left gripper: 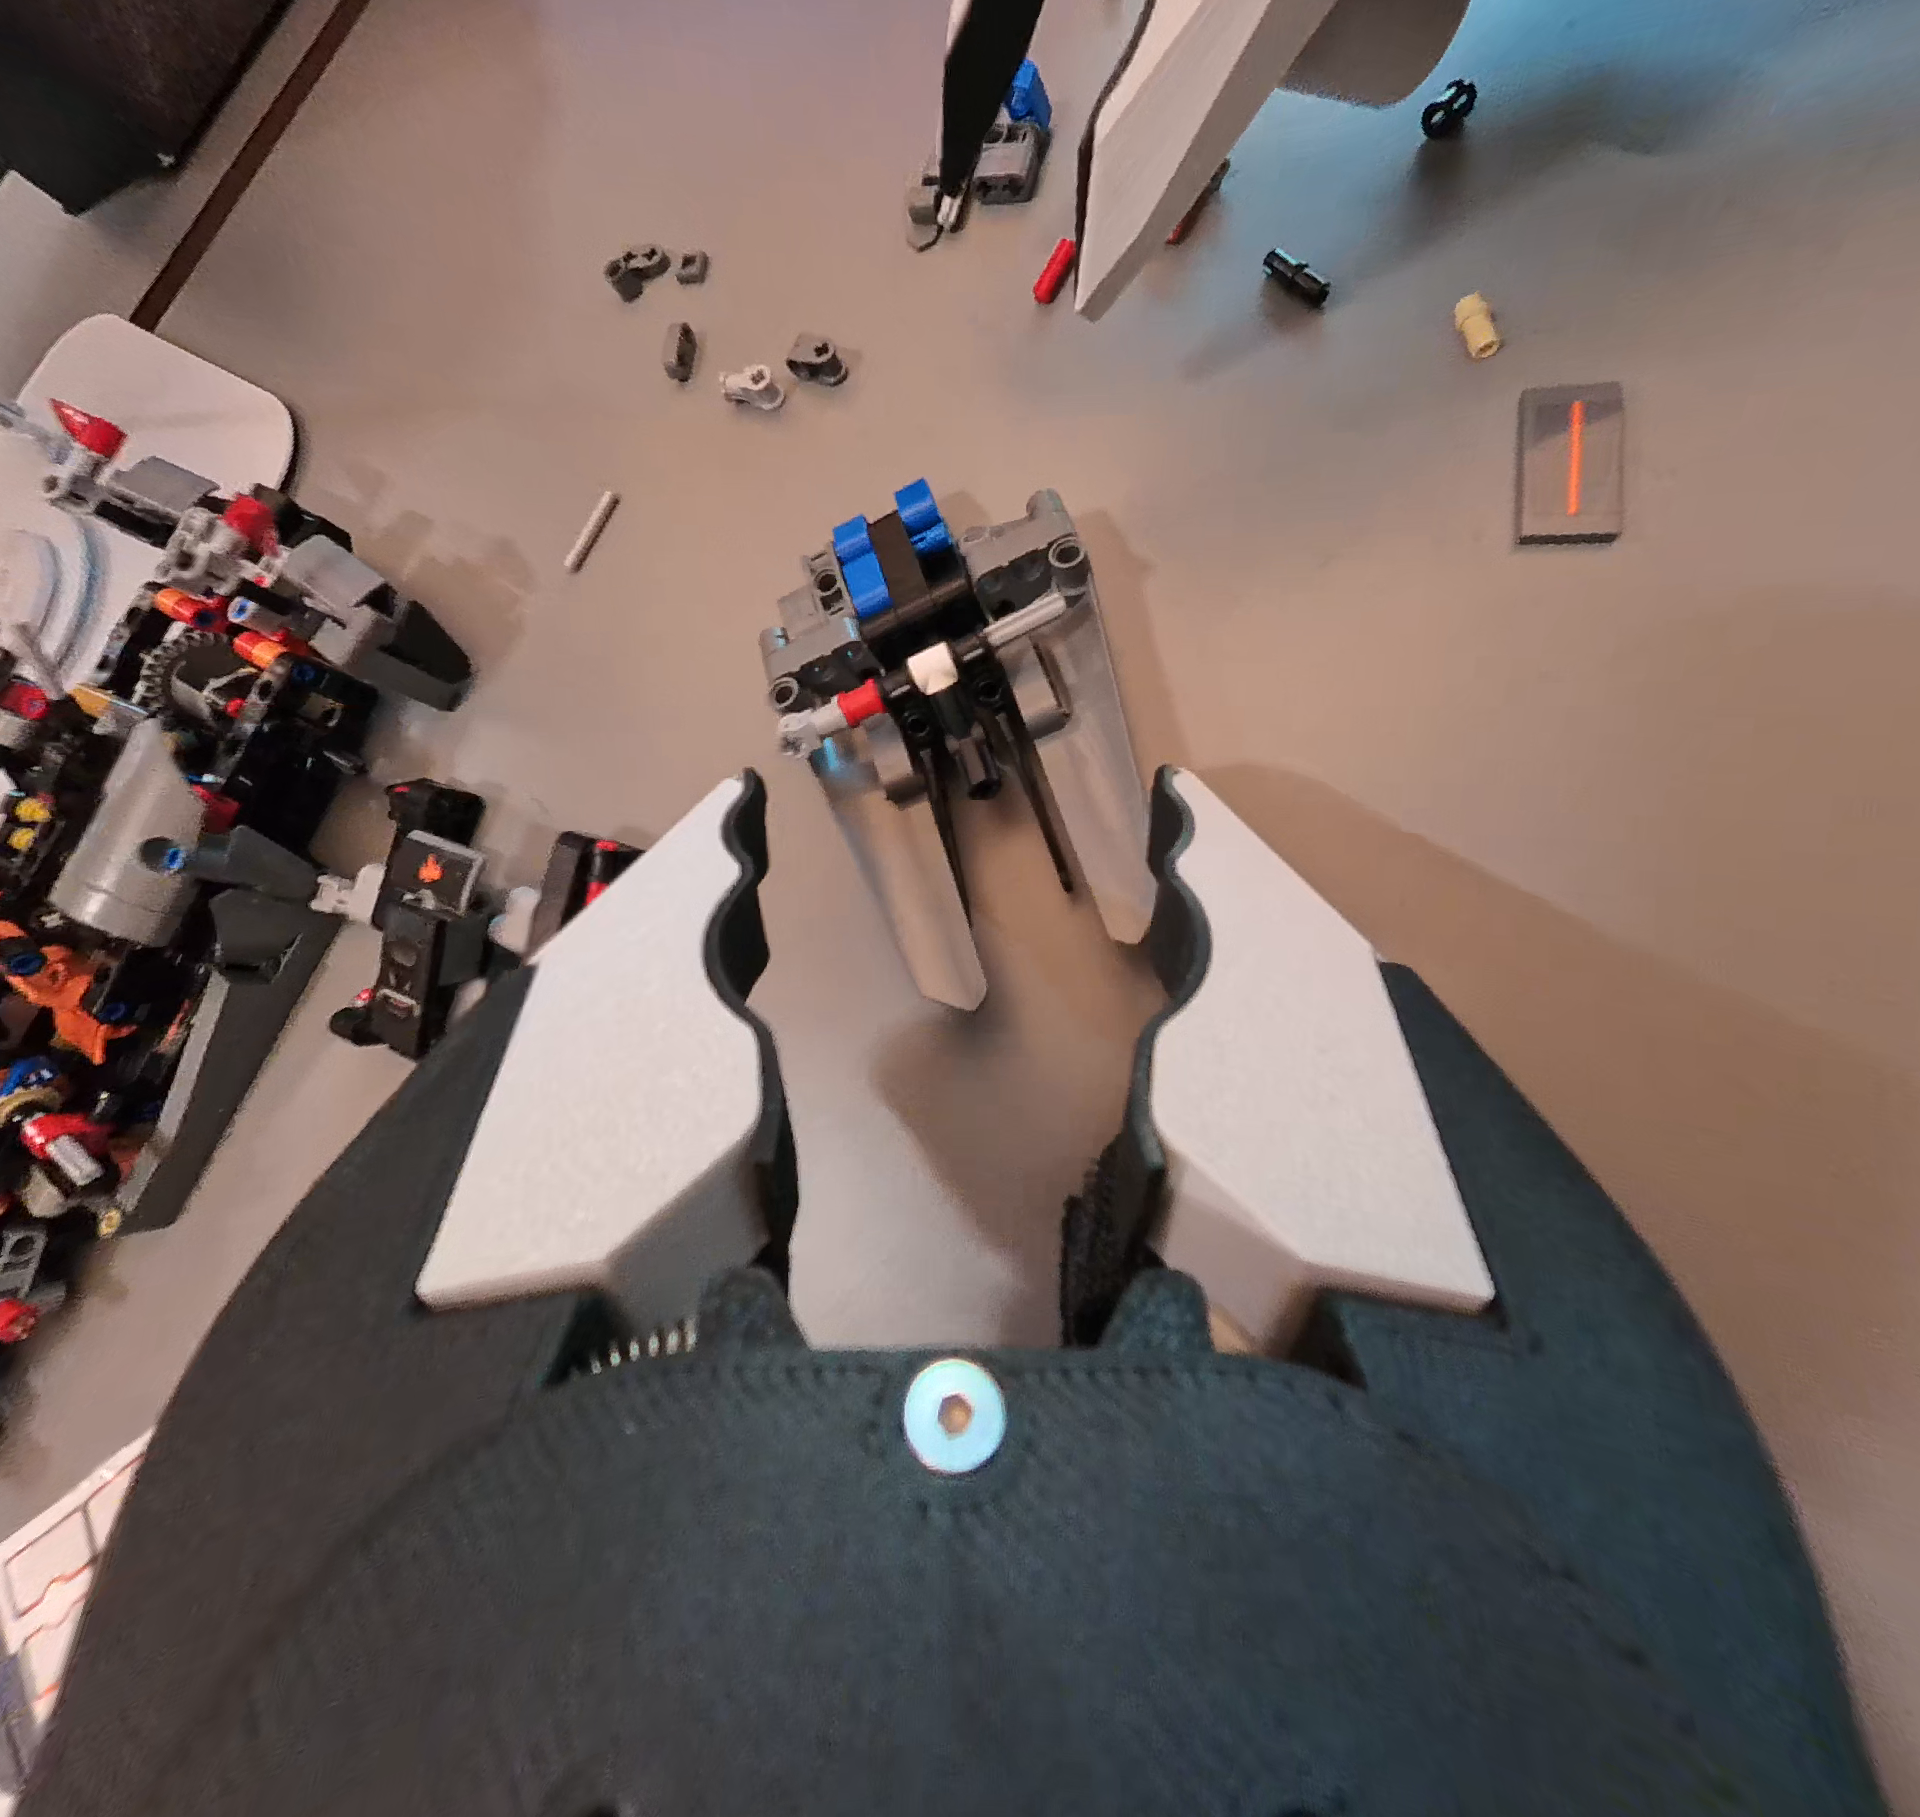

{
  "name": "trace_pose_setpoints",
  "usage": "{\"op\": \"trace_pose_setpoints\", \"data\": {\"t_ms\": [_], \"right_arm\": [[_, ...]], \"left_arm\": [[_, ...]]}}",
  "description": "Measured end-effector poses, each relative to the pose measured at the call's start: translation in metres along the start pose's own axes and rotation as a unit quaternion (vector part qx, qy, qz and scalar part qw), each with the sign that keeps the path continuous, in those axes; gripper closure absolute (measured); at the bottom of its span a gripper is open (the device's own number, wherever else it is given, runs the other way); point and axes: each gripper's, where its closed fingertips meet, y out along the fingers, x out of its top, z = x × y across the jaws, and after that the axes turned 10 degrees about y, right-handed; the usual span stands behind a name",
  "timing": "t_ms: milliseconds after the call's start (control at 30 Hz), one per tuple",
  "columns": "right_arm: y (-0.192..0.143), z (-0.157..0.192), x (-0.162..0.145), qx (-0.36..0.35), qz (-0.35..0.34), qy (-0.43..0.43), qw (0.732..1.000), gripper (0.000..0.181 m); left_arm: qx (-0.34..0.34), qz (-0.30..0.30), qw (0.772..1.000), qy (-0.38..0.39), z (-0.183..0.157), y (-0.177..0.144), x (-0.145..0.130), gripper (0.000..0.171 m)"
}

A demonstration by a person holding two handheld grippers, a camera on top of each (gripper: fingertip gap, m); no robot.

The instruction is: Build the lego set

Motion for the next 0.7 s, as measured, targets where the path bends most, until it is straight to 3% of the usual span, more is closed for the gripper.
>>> {"op": "trace_pose_setpoints", "data": {"t_ms": [300, 700], "right_arm": [[0.001, -0.006, 0.000, -0.005, -0.005, 0.004, 1.000, 0.136], [-0.006, -0.022, 0.004, -0.033, -0.029, 0.013, 0.999, 0.143]], "left_arm": [[0.015, -0.018, 1.000, -0.010, 0.020, -0.017, -0.007, 0.109], [0.003, -0.017, 0.995, 0.102, 0.040, -0.007, -0.006, 0.139]]}}
